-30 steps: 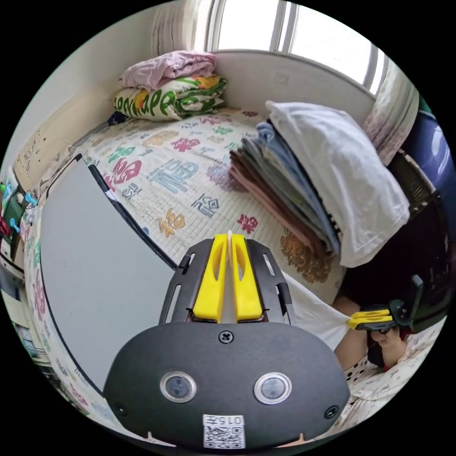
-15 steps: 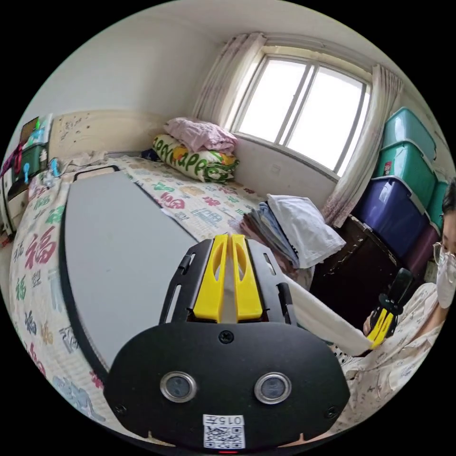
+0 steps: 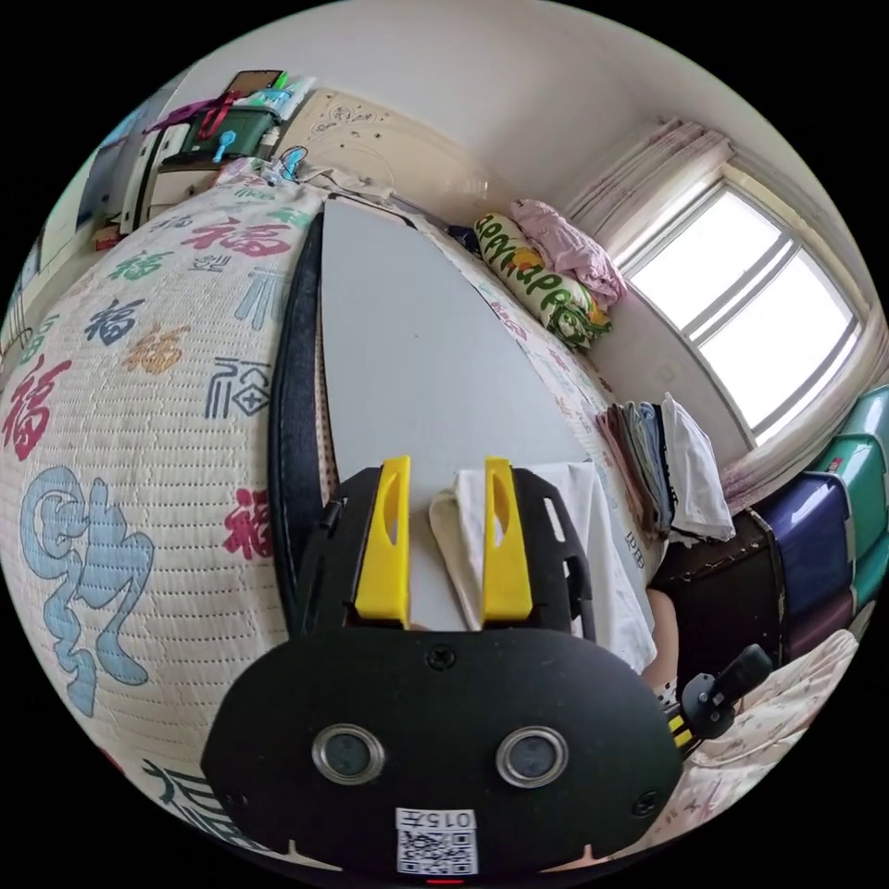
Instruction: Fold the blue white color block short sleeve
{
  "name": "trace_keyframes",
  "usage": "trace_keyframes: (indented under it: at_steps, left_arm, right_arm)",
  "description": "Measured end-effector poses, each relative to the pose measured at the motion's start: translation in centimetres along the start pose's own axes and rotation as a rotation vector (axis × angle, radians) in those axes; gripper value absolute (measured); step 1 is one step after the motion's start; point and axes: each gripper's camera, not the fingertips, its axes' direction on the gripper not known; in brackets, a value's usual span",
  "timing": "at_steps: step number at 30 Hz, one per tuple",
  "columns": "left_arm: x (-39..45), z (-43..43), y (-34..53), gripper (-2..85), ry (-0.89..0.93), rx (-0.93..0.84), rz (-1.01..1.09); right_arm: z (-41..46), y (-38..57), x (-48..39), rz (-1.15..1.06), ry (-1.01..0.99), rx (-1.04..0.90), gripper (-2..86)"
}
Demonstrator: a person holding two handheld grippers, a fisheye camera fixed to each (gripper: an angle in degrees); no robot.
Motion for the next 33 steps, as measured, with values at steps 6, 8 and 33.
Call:
trace_keyframes:
  at_steps: [6, 8, 33]
  left_arm:
    - [7.0, 4.9, 2.6, 0.9, -0.086, -0.057, 0.172]
    - [9.6, 5.3, 3.8, 0.0, -0.121, -0.021, 0.219]
    - [16.8, 16.1, 16.5, 7.2, -0.123, -0.001, 0.165]
  right_arm:
    - [2.0, -0.7, 1.4, 0.035, 0.012, -0.025, 0.4]
    - [2.8, -1.2, 1.4, 0.03, 0.028, -0.023, 0.6]
    - [-5.5, -11.6, 5.5, -0.088, 0.352, 0.168, 6.6]
